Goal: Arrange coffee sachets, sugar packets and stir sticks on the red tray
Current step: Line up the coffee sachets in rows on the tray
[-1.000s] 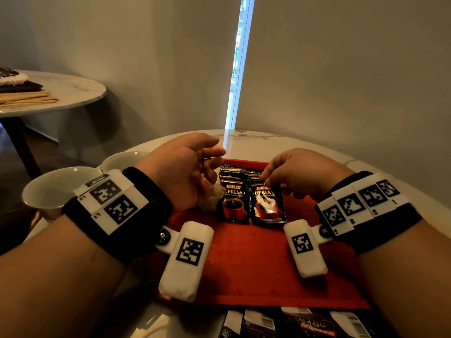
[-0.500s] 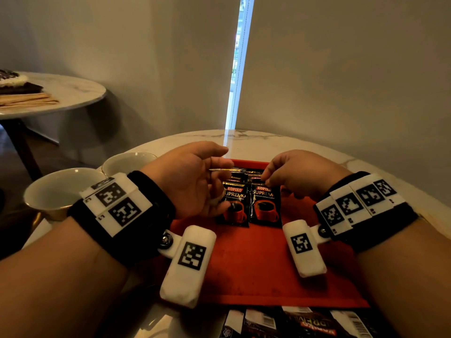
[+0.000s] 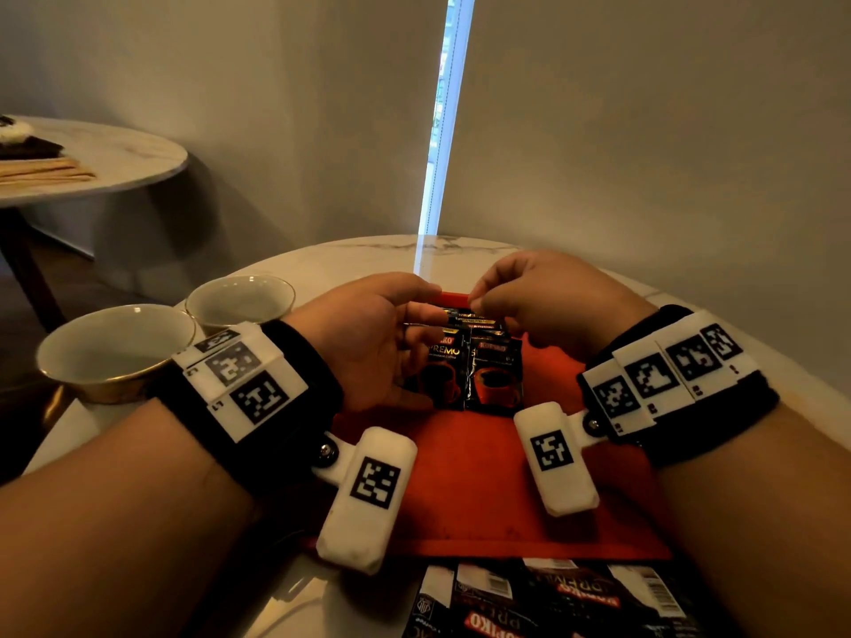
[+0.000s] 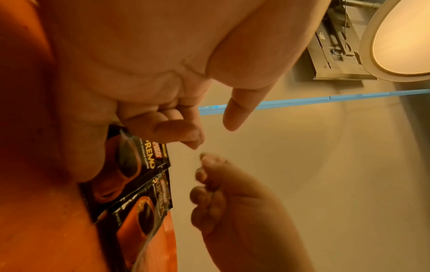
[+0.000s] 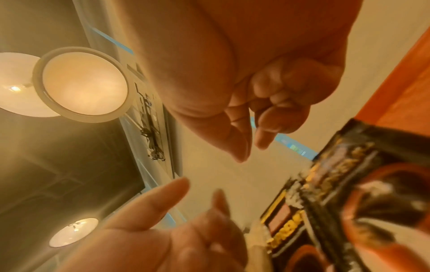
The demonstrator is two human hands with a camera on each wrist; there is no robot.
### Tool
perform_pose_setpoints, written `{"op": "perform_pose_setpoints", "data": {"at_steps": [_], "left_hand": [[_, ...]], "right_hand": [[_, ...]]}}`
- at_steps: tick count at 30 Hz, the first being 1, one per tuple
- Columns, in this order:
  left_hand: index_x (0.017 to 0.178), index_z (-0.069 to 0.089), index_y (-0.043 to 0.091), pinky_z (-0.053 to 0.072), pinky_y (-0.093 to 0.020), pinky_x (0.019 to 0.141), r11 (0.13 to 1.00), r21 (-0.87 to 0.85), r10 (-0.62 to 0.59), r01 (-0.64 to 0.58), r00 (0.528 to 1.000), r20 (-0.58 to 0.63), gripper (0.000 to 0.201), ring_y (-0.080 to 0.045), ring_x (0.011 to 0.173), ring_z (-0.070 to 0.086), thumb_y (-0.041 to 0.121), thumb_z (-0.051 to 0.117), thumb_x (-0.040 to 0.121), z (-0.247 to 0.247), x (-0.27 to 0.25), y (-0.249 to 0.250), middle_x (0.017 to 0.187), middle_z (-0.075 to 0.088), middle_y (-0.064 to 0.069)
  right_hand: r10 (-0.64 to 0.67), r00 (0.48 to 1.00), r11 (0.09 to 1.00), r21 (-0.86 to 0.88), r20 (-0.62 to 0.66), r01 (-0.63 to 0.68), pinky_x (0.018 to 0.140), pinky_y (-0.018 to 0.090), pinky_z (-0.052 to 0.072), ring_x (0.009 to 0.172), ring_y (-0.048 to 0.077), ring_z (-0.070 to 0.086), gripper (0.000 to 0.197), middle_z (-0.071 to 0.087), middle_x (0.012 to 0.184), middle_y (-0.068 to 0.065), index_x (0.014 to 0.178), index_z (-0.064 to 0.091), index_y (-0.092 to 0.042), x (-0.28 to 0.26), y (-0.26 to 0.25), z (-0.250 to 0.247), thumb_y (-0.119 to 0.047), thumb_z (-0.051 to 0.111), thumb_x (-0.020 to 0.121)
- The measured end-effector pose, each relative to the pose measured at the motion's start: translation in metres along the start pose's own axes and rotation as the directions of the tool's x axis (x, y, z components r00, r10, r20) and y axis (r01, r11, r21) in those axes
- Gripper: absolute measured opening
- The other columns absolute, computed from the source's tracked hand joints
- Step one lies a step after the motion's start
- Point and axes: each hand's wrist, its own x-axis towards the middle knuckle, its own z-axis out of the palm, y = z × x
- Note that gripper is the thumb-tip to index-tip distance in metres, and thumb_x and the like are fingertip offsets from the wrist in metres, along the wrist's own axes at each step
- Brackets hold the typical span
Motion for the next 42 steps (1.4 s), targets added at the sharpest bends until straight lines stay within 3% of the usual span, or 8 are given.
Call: {"op": "perform_pose_setpoints", "data": {"at_steps": [6,11,16,20,24,30,34,42], "left_hand": [[0.094,0.057,0.021,0.048,-0.045,0.081,1.0,0.011,0.018,-0.018,1.0,0.016,0.021,-0.016,0.065,0.05,0.041,0.053,0.09,0.001,-0.002,0.001,0.071,0.051,0.002],[0.095,0.061,0.017,0.05,-0.043,0.077,0.999,-0.013,0.045,-0.045,0.999,-0.022,0.03,-0.013,0.06,0.05,0.045,0.05,0.093,-0.001,-0.004,0.005,0.071,0.053,0.002],[0.09,0.062,0.017,0.049,-0.04,0.077,0.997,-0.028,0.073,-0.074,0.997,-0.031,0.029,-0.011,0.06,0.048,0.043,0.05,0.093,-0.002,-0.006,0.006,0.072,0.054,0.002],[0.085,0.06,0.018,0.044,-0.034,0.074,0.993,-0.045,0.11,-0.111,0.994,-0.018,0.027,-0.009,0.059,0.047,0.043,0.051,0.093,-0.003,-0.008,0.008,0.072,0.055,0.004],[0.087,0.061,0.019,0.041,-0.03,0.07,0.985,-0.084,0.148,-0.151,0.988,-0.037,0.025,-0.008,0.059,0.046,0.041,0.05,0.094,-0.002,-0.011,0.007,0.071,0.055,0.004],[0.082,0.06,0.019,0.039,-0.025,0.063,0.967,-0.133,0.21,-0.216,0.976,-0.059,0.026,-0.008,0.057,0.046,0.039,0.049,0.094,0.004,-0.017,0.003,0.071,0.054,0.004],[0.08,0.061,0.019,0.04,-0.022,0.057,0.963,-0.136,0.229,-0.234,0.972,-0.055,0.027,-0.007,0.053,0.047,0.039,0.049,0.094,0.011,-0.02,0.0,0.069,0.054,0.005],[0.083,0.058,0.018,0.041,-0.02,0.052,0.943,-0.186,0.277,-0.277,0.961,-0.025,0.025,-0.008,0.053,0.046,0.037,0.049,0.095,0.033,-0.034,-0.001,0.068,0.053,0.004]], "right_hand": [[-0.118,0.991,0.988,0.103,0.057,0.112,0.037,0.015,0.036,0.038,-0.001,0.049,0.015,0.059,0.047,-0.009,0.079,0.07,-0.015,-0.008,-0.031,0.001,-0.005,0.067,0.089],[-0.077,0.995,0.997,-0.004,0.069,0.077,0.048,0.024,0.041,0.057,0.014,0.055,0.011,0.065,0.072,0.001,0.08,0.072,-0.018,-0.001,-0.049,-0.01,-0.011,0.07,0.088],[-0.018,0.995,0.999,-0.039,0.099,0.022,0.051,0.026,0.041,0.06,0.017,0.054,0.004,0.064,0.074,0.005,0.09,0.073,-0.011,-0.009,-0.052,-0.023,-0.012,0.07,0.089],[-0.011,0.971,0.993,-0.112,0.238,0.039,0.054,0.029,0.045,0.064,0.017,0.058,0.008,0.066,0.075,0.005,0.086,0.072,-0.015,-0.03,-0.04,-0.032,-0.011,0.067,0.091],[0.004,0.931,0.993,-0.111,0.365,0.039,0.061,0.032,0.05,0.075,0.018,0.064,0.01,0.068,0.089,0.009,0.1,0.07,-0.011,-0.069,-0.021,-0.044,-0.008,0.063,0.094],[0.096,0.834,0.968,-0.245,0.543,0.049,0.089,0.039,0.054,0.098,0.016,0.067,0.044,0.07,0.109,-0.001,0.116,0.069,-0.024,-0.135,0.011,-0.058,-0.03,0.076,0.074],[0.162,0.807,0.948,-0.315,0.568,0.032,0.088,0.021,0.051,0.114,0.003,0.06,0.071,0.062,0.124,-0.013,0.121,0.062,-0.042,-0.173,0.026,-0.064,-0.04,0.088,0.055],[0.198,0.82,0.808,-0.563,0.536,0.173,0.106,0.04,0.046,0.123,0.01,0.042,0.116,0.039,0.127,-0.015,0.139,0.035,-0.05,-0.213,0.033,-0.039,-0.057,0.093,0.039]]}}
